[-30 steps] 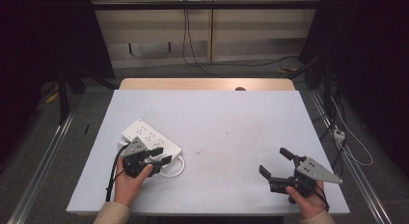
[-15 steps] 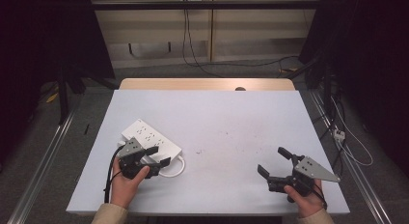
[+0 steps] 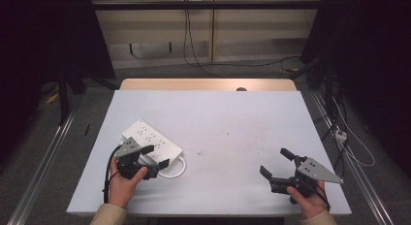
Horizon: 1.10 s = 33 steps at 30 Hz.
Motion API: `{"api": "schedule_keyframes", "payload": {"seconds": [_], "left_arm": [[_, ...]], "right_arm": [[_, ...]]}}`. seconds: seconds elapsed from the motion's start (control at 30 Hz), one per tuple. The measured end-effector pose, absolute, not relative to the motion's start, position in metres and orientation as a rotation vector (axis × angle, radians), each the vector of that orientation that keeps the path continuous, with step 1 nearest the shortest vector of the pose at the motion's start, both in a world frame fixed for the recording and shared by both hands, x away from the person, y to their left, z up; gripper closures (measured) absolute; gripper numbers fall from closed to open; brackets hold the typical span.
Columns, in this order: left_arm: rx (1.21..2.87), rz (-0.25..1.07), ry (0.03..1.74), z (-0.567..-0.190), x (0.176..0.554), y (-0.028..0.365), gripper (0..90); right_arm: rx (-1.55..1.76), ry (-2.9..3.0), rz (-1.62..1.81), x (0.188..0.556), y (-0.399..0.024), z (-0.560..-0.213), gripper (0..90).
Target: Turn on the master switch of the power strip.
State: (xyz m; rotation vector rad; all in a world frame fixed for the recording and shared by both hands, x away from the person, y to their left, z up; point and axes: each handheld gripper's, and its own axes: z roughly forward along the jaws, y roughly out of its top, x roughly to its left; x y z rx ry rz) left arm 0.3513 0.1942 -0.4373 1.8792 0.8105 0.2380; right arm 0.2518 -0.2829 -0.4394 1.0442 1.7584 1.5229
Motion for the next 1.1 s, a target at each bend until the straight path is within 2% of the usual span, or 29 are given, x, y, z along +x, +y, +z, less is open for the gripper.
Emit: {"api": "schedule_keyframes", "payload": {"seconds": [0.2,1.1], "left_arm": [[1.867,0.248,0.816,-0.436,0.352,0.199,8.4],[1.846,0.242,0.819,-0.436,0.349,0.221,7.0]], "right_arm": [[1.046,1.76,1.522,0.252,-0.283,-0.44,4.2],[1.051,1.761,1.522,0.252,-0.285,-0.44,4.2]]}}
